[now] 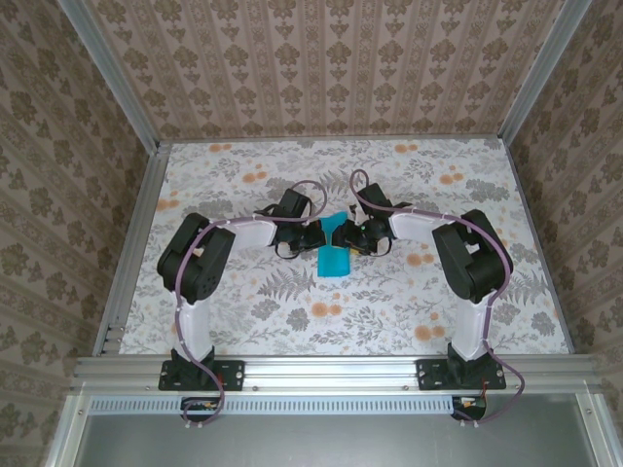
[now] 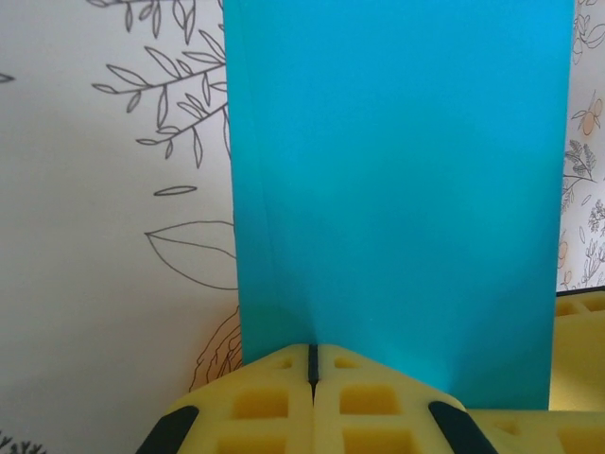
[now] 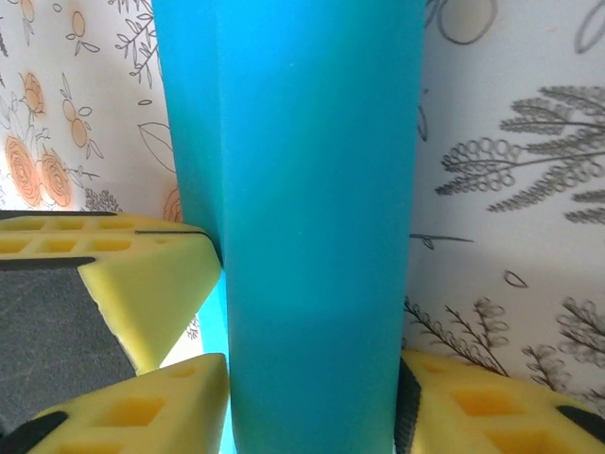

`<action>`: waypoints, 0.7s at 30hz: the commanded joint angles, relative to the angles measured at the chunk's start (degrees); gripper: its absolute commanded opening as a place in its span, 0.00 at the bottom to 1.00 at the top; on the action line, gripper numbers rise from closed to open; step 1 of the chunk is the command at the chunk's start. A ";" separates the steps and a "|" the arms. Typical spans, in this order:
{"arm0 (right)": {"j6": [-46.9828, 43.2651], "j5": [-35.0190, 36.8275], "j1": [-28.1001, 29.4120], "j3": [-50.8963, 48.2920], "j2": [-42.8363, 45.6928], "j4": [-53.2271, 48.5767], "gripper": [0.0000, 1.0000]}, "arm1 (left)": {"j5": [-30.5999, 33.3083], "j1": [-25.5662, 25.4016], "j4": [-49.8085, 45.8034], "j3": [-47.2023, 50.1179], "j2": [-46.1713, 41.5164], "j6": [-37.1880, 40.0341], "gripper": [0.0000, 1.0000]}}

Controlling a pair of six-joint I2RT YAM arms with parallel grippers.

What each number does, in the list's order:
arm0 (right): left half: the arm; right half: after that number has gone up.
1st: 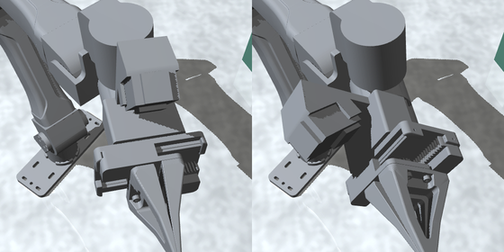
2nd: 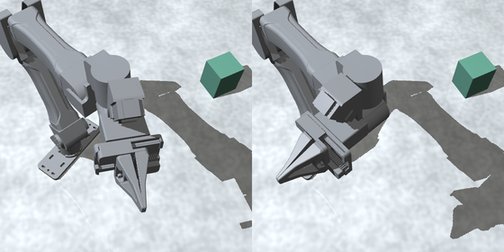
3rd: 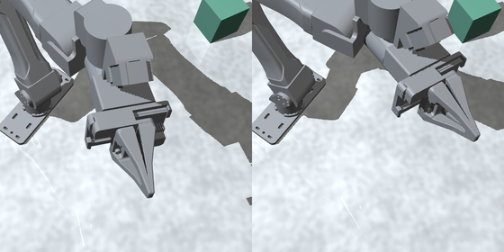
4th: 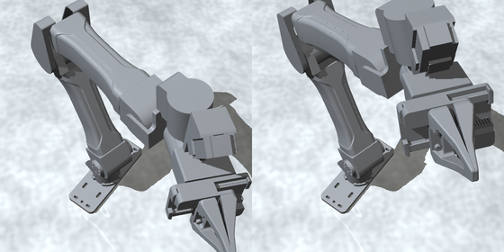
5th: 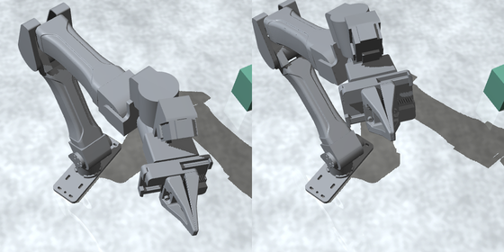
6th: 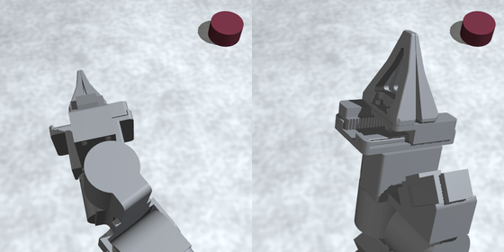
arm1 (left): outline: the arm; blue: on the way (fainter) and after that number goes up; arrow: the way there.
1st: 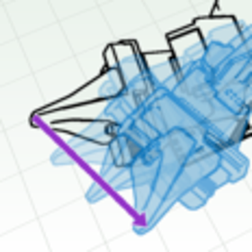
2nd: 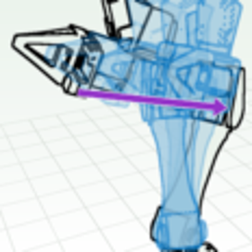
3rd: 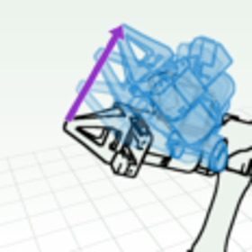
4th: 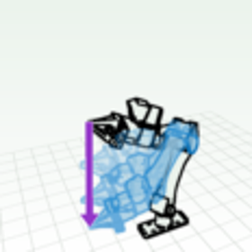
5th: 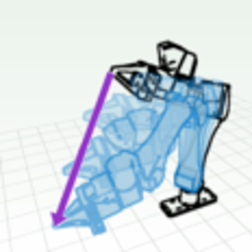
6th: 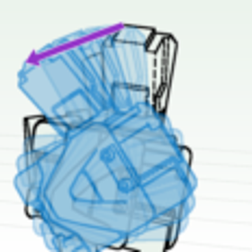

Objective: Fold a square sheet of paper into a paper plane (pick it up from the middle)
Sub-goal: Fold the square sheet of paper in half at the center of the table.

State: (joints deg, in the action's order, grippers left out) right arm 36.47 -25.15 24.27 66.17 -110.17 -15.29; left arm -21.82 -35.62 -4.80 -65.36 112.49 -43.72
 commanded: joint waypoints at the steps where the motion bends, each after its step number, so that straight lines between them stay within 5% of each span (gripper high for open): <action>1: -3.53 2.82 -0.82 1.81 2.25 -5.07 0.53 | 1.56 -0.38 -4.07 -0.97 1.58 1.71 0.00; 7: -7.93 0.42 -0.93 3.55 0.41 -7.28 0.56 | 1.17 -0.33 -5.03 -1.56 1.51 2.63 0.00; 21: -3.89 2.42 -0.94 2.74 -2.53 -4.92 0.39 | 0.64 0.67 -4.92 -2.97 -3.12 1.31 0.15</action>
State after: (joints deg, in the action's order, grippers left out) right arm 30.72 -24.18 23.40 68.93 -111.66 -19.86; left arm -21.65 -35.53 -8.64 -67.83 112.44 -42.30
